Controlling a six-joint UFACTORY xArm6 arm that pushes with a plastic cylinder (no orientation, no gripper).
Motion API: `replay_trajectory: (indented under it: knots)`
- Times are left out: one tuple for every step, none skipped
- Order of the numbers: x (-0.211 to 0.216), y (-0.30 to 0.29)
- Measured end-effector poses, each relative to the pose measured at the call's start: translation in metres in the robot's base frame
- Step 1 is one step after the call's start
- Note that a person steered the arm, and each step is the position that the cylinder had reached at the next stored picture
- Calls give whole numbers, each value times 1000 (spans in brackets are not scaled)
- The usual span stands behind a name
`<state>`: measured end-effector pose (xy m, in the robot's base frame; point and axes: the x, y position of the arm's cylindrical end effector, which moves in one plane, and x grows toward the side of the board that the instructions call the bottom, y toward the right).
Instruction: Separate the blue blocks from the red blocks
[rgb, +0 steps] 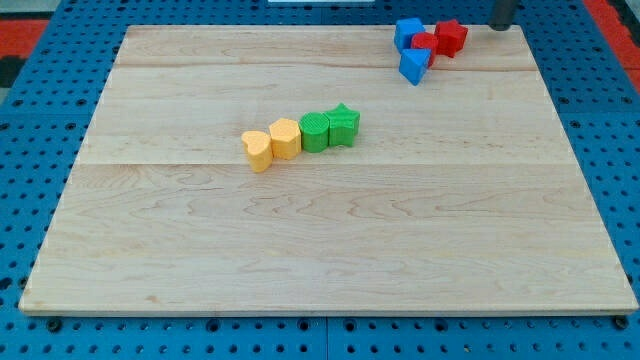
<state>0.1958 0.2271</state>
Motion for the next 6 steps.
replay_trajectory:
  knots:
    - [66,-76]
    - [66,-142]
    - [66,-135]
    - [64,-63]
    - [13,-47]
    - [-4,-71]
